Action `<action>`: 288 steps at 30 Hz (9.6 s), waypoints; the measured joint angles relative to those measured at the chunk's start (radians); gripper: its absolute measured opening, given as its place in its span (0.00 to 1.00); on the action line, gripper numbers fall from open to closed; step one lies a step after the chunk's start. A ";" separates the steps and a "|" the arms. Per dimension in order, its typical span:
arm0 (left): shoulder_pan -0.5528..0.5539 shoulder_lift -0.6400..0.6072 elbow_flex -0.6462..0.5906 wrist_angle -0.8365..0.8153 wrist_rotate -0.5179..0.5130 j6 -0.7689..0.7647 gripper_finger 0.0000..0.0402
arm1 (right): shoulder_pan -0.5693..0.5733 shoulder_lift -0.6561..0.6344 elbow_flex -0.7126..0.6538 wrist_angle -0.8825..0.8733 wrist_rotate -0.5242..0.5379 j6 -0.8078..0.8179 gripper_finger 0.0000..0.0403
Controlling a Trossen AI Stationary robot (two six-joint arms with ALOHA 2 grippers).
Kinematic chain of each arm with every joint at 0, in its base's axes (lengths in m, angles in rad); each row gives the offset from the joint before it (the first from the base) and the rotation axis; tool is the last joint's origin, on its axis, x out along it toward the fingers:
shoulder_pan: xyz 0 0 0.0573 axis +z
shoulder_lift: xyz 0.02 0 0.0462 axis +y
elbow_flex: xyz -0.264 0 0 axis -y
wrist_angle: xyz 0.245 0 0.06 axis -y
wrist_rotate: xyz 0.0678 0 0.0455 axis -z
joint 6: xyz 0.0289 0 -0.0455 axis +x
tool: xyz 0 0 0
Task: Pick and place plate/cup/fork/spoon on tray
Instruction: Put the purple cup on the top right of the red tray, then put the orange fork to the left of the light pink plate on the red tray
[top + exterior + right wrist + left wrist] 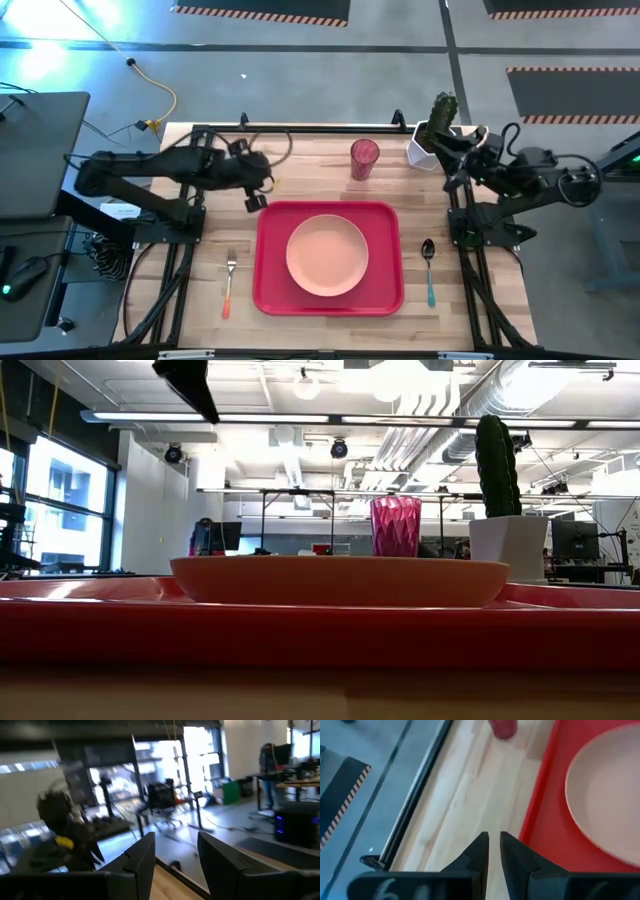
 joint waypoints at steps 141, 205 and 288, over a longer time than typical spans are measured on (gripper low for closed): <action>0.297 -0.117 -0.106 0.102 0.094 -0.230 0.26 | 0.003 1.139 1.200 -1.483 -0.299 0.613 0.00; 0.293 -0.117 -0.106 -0.010 0.246 -0.547 0.26 | 0.213 1.052 0.596 -1.149 -0.438 0.699 0.00; 0.274 -0.235 -0.106 -0.212 0.417 -0.747 0.26 | -0.089 1.040 1.104 -1.178 -0.231 0.496 0.19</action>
